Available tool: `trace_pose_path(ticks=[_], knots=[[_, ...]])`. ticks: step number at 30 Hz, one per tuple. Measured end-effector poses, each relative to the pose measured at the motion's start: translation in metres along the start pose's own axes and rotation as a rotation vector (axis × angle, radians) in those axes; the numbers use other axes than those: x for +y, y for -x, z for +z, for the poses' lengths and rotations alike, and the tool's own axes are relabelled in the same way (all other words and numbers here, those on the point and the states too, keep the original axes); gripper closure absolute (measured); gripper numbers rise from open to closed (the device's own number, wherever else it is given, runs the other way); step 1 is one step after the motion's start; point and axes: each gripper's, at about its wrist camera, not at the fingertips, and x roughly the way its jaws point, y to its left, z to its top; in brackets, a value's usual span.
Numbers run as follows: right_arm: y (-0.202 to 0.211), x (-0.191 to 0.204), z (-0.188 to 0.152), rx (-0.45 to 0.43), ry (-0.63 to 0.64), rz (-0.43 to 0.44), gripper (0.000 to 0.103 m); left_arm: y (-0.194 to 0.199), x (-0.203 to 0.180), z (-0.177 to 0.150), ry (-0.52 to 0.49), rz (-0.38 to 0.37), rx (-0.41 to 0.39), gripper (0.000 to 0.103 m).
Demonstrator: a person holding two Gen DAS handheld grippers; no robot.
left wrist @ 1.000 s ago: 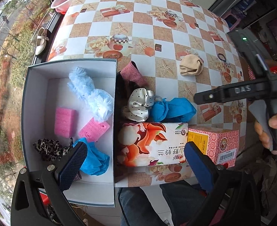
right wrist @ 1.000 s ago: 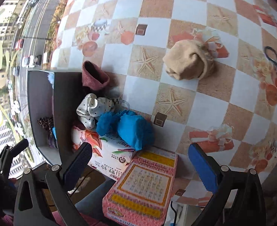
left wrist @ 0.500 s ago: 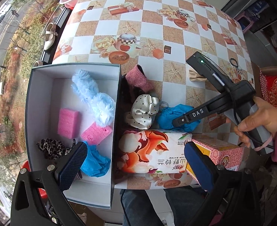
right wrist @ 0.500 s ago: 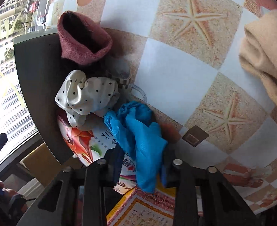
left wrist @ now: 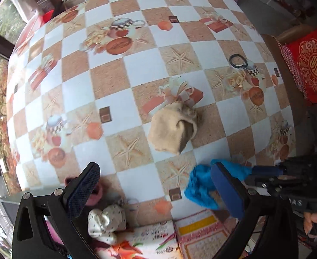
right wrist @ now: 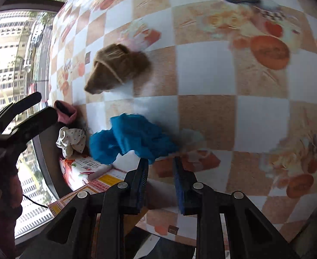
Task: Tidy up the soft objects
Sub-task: 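Grasp the beige knit sock with the left tool while the right tool grasps the blue glove, then carry the beige sock and blue glove with both tools toward the white box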
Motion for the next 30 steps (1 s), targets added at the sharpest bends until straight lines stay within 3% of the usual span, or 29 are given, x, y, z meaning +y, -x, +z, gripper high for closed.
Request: trace_pose_path(ticks=[2, 4, 6, 8, 12, 13, 17, 19, 21, 25, 30], knots=[[0.008, -0.011, -0.002, -0.035, -0.036, 0.011, 0.077, -0.02, -0.01, 0.013, -0.014, 0.009, 0.018, 0.001], [0.01, -0.016, -0.007, -0.049, -0.047, 0.041, 0.068, -0.036, -0.014, 0.023, -0.001, 0.0, 0.044, 0.004], [0.011, -0.013, -0.007, -0.07, -0.01, 0.025, 0.026, -0.05, -0.015, 0.03, 0.018, -0.011, 0.073, 0.005], [0.013, -0.007, -0.009, -0.095, 0.036, 0.015, 0.024, -0.065, -0.016, 0.037, 0.022, -0.006, 0.108, 0.006], [0.011, 0.006, -0.008, -0.105, 0.081, 0.024, 0.024, -0.088, -0.012, 0.043, 0.035, 0.056, 0.171, 0.021], [0.008, 0.014, -0.009, -0.108, 0.103, 0.013, 0.024, -0.091, -0.01, 0.043, 0.045, 0.042, 0.186, 0.026], [-0.008, 0.046, -0.001, -0.102, 0.244, -0.056, 0.024, -0.088, -0.001, 0.043, 0.054, 0.02, 0.161, 0.04], [-0.023, 0.061, 0.006, -0.095, 0.309, -0.1, 0.024, -0.084, 0.004, 0.043, 0.046, 0.022, 0.139, 0.064], [-0.038, 0.073, 0.013, -0.087, 0.355, -0.139, 0.024, -0.082, 0.015, 0.044, 0.073, 0.004, 0.127, 0.072], [-0.058, 0.088, 0.016, -0.119, 0.456, -0.251, 0.023, -0.078, 0.041, 0.039, 0.146, -0.019, 0.103, 0.074], [-0.073, 0.107, 0.006, -0.136, 0.571, -0.406, 0.024, -0.071, 0.057, 0.028, 0.157, -0.017, 0.076, 0.074]])
